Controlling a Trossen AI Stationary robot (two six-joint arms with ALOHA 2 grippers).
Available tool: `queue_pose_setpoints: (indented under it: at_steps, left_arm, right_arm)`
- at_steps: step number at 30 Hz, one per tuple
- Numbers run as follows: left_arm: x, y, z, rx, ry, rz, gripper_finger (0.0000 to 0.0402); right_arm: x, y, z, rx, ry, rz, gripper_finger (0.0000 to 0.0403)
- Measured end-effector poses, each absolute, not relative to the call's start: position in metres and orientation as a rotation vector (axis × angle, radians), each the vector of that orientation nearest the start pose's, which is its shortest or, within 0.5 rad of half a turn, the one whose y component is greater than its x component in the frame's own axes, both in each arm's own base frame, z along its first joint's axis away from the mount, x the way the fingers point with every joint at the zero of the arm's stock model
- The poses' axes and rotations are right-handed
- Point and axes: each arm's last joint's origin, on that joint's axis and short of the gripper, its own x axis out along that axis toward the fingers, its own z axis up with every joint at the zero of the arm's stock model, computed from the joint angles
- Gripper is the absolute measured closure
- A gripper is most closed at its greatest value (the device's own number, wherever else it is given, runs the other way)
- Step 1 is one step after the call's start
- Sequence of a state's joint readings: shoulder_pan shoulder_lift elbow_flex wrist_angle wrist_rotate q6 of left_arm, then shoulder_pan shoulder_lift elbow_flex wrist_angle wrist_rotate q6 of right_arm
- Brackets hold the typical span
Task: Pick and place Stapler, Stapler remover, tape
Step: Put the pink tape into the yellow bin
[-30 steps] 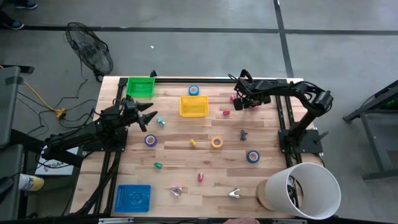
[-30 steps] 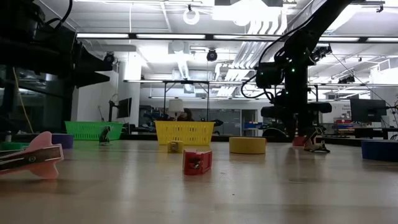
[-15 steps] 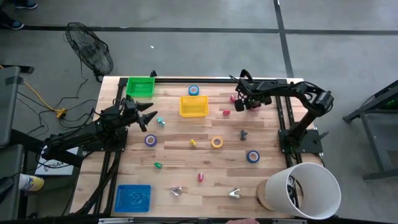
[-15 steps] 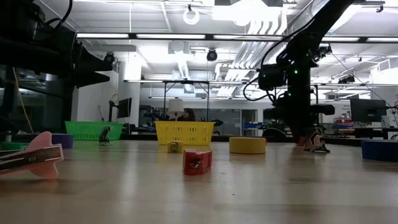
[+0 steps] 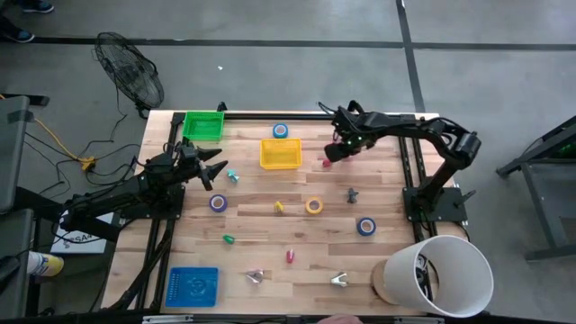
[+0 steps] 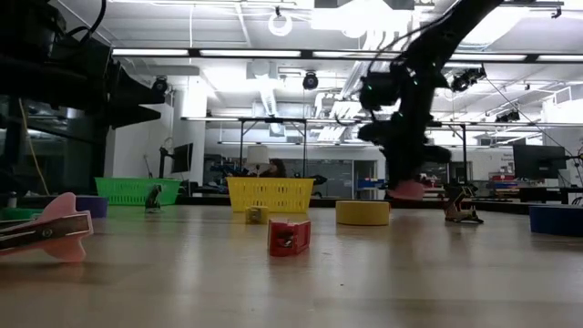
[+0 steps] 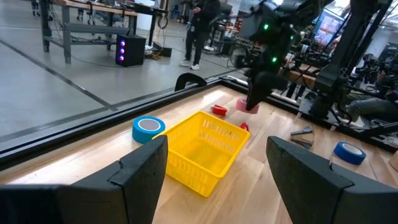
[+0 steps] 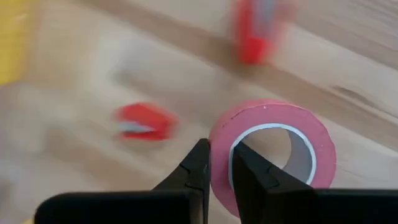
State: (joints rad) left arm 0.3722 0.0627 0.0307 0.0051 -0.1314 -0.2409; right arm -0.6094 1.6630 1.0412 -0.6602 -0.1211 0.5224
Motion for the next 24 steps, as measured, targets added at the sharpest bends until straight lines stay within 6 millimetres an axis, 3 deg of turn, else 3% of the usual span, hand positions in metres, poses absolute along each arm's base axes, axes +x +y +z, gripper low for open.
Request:
queue_pose_setpoints:
  at_steps: [10,24]
  left_arm:
    - [0.092,0.040,0.169,-0.239,-0.033,0.504,0.0133]
    - [0.092,0.040,0.169,-0.239,-0.033,0.504,0.0133]
  right_arm:
    - [0.296,-0.168,0.226,0.699,0.961,-0.403,0.0367]
    - [0.365,-0.154,0.235,0.348,1.021,-0.027,0.0365]
